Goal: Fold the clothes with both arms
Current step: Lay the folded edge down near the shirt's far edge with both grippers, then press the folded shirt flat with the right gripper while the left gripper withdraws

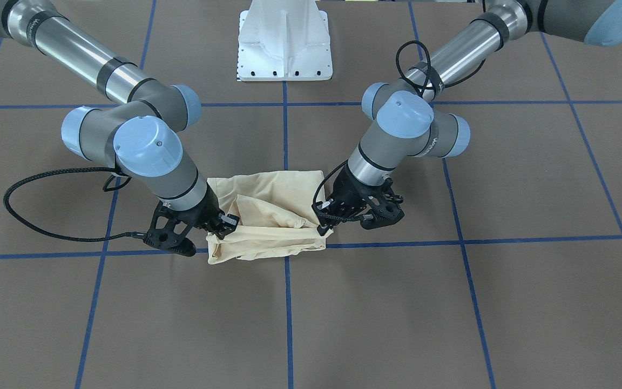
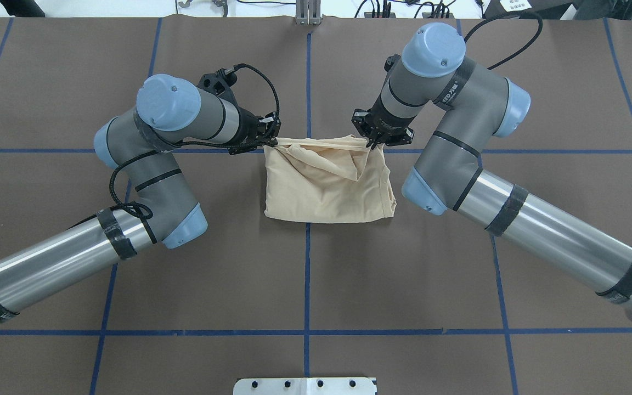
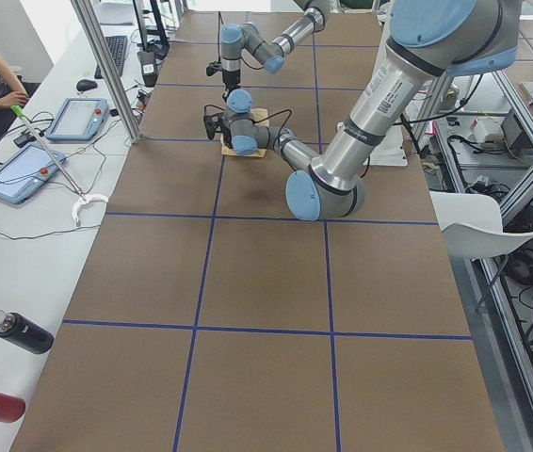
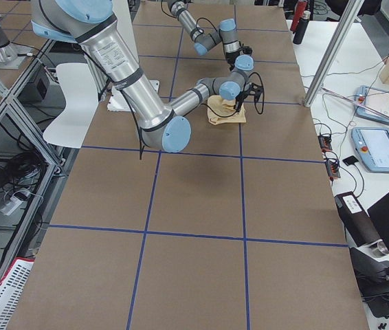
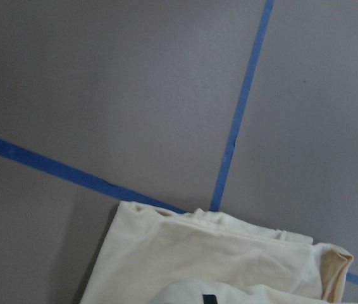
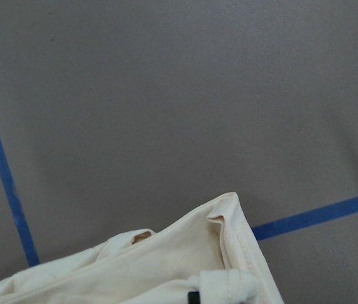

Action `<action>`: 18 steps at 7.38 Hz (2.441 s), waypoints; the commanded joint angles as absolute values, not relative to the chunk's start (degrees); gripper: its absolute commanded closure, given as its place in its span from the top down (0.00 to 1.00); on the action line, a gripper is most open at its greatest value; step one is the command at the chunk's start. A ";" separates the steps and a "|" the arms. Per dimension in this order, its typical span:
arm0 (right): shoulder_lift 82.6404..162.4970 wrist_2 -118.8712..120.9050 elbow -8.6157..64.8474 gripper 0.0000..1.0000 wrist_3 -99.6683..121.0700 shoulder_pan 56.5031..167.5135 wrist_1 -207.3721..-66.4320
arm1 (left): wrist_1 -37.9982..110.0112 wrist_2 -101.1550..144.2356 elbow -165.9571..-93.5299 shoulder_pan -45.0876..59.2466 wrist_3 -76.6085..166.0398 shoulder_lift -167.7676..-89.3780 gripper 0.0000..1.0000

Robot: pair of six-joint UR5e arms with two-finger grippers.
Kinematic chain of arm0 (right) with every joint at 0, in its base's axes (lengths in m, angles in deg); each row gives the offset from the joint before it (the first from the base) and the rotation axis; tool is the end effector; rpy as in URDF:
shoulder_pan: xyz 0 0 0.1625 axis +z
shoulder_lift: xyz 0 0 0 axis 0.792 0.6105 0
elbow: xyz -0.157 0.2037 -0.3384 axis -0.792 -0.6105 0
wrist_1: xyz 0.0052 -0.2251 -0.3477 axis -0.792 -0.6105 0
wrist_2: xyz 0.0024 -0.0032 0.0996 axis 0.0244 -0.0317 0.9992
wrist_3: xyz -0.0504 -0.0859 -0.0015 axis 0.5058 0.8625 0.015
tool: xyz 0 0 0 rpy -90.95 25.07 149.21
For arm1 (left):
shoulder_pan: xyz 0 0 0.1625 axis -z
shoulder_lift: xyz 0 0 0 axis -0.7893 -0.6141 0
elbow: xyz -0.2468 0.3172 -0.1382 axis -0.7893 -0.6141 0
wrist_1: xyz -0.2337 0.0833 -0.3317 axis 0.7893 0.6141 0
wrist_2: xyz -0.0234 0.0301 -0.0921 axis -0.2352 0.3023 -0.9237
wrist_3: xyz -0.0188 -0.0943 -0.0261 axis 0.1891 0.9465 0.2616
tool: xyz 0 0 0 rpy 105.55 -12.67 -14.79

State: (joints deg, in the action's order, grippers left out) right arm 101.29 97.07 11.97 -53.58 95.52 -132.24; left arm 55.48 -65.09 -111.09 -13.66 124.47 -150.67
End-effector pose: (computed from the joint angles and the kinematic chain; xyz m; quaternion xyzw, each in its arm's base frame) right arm -0.4956 -0.5810 0.2838 -0.0398 -0.4423 0.1657 0.8805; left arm 0.5350 -0.5553 0.2595 0.0411 0.5779 -0.2125 0.7869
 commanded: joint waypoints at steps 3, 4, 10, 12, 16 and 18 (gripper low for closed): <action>101.01 97.00 11.67 0.29 -53.92 95.71 -131.87 | 56.75 -64.94 -109.88 -13.44 124.29 -151.43 0.87; 100.49 97.09 11.67 0.62 -54.36 96.49 -131.96 | 56.31 -64.94 -109.96 -12.75 124.29 -152.04 0.99; 96.53 97.09 17.19 0.99 -51.29 94.24 -133.97 | 50.52 -71.97 -120.56 -5.20 117.63 -142.67 0.99; 96.18 88.88 23.69 0.99 -51.99 85.82 -146.66 | 44.73 -74.34 -125.41 -2.20 113.15 -140.80 0.99; 92.24 86.01 12.86 0.98 -50.41 82.79 -146.13 | 44.44 -75.48 -125.96 -0.79 111.46 -139.74 0.99; 89.94 84.53 8.26 0.98 -46.82 83.49 -145.32 | 44.44 -75.49 -126.31 -0.52 111.55 -139.56 0.99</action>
